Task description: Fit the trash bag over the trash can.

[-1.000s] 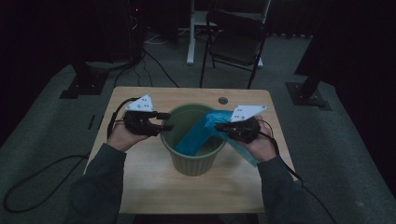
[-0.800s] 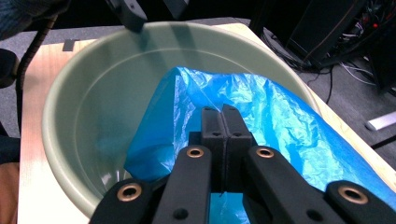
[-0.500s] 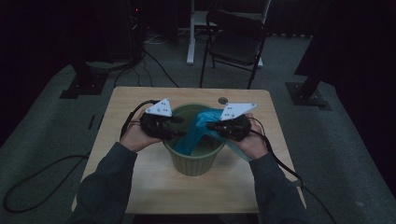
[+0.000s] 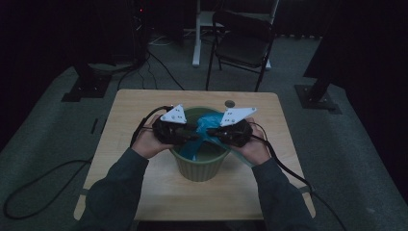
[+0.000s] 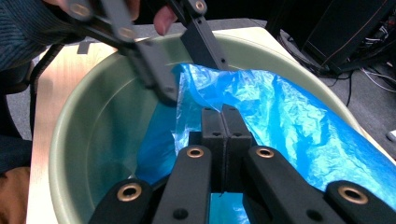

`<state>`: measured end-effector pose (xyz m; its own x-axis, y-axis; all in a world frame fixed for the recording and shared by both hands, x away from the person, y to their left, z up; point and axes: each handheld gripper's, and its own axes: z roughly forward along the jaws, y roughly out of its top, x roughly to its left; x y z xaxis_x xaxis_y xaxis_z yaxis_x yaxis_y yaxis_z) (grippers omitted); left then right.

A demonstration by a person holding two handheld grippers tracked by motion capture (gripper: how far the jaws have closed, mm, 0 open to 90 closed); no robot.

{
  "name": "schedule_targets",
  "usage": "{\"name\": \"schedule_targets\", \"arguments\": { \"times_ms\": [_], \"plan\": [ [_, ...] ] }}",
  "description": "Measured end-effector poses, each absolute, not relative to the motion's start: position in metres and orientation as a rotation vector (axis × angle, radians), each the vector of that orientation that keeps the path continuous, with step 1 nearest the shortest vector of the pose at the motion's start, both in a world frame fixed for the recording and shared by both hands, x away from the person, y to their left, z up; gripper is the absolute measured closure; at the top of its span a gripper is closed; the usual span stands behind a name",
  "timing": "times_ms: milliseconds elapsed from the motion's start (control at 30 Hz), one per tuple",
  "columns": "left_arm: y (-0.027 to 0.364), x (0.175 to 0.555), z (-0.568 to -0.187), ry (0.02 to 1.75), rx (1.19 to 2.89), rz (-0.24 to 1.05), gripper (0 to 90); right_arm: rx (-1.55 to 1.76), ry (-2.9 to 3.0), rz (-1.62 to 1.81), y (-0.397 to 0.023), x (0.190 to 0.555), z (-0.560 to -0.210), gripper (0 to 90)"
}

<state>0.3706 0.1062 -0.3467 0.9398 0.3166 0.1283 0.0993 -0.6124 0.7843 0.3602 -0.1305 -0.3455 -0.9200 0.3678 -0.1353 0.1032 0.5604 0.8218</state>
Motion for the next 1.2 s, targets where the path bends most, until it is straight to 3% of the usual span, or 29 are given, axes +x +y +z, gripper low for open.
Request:
{"name": "schedule_targets", "arguments": {
  "times_ms": [233,267,333,500,800,1033,1100,1200],
  "plan": [
    [0.106,0.370,-0.349,0.305,2.226,0.386,86.5,0.377,2.517,1.273,-0.131,0.357,-0.346,90.0],
    [0.106,0.370,-0.349,0.305,2.226,0.386,87.9,0.378,2.522,1.282,-0.132,0.356,-0.345,84.7],
    [0.109,0.369,-0.350,0.315,2.231,0.403,88.0,0.371,2.519,1.279,-0.135,0.354,-0.342,78.1],
    [0.117,0.368,-0.350,0.324,2.226,0.418,88.0,0.382,2.457,1.299,-0.151,0.346,-0.329,74.3],
    [0.127,0.363,-0.355,0.331,2.216,0.420,88.0,0.501,2.333,1.333,-0.187,0.346,-0.314,79.4],
    [0.138,0.362,-0.360,0.358,2.196,0.412,87.9,0.600,2.337,1.274,-0.199,0.354,-0.332,83.3],
    [0.139,0.362,-0.359,0.358,2.194,0.416,87.9,0.614,2.338,1.269,-0.199,0.356,-0.335,82.1],
    [0.142,0.360,-0.359,0.363,2.189,0.419,87.8,0.663,2.335,1.250,-0.195,0.364,-0.345,73.0]
  ]
}}
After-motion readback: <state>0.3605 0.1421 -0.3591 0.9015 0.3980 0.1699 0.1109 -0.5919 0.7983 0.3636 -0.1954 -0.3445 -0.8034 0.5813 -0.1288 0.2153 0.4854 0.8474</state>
